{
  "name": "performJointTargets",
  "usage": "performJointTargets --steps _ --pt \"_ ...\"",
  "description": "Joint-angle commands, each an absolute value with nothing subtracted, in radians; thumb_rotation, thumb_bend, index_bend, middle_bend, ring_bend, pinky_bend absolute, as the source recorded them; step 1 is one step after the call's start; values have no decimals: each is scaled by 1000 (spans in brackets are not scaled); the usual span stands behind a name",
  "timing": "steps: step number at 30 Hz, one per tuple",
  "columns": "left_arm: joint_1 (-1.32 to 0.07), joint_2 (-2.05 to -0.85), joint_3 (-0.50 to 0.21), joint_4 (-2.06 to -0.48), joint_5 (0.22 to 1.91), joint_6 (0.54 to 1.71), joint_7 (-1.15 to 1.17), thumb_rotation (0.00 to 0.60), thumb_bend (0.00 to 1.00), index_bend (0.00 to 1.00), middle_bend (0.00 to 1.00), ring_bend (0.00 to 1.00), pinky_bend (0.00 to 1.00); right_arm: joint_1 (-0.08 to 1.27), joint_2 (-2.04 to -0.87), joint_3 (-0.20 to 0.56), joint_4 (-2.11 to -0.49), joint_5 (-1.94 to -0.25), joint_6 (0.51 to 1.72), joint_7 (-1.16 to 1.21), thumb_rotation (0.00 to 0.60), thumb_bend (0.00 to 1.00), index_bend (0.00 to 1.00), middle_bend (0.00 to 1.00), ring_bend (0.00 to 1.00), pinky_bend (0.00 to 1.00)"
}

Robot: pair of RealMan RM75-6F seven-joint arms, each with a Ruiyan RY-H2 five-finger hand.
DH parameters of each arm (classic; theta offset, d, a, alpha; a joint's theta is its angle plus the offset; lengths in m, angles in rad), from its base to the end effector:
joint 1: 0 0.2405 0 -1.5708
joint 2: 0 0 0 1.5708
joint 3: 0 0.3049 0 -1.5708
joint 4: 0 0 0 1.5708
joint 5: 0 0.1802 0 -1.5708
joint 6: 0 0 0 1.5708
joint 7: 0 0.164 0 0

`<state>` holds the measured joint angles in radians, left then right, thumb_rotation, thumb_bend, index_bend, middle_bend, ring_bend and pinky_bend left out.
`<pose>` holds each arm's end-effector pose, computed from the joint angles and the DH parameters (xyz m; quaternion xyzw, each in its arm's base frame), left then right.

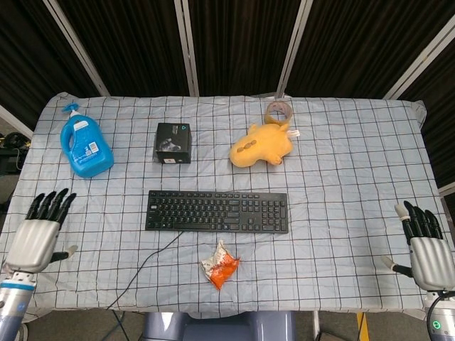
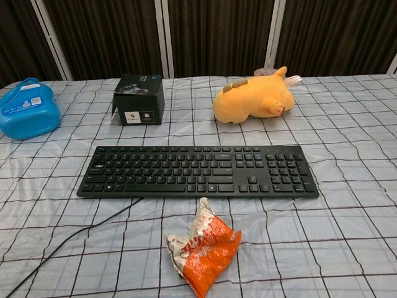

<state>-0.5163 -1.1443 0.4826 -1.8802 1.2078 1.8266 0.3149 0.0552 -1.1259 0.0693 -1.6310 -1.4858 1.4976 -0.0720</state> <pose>-0.2921 0.2372 0.1883 -0.6589 -0.3439 -0.3090 0.5933 -0.3449 -0.1953 0.2094 0.5870 -0.3772 0.3744 0.6107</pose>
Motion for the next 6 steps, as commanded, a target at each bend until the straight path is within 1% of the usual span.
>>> performJointTargets --steps 1,6 --pt "-420 -1157 483 -1800 1236 1863 243 600 32 0 0 0 0 56 -1126 69 -1629 -1487 1497 -72 600 54 34 0 0 0" --pt "-377 -1137 438 -1788 1254 1862 195 600 30 0 0 0 0 56 -1127 68 -1627 -1488 1496 -71 600 54 34 0 0 0"
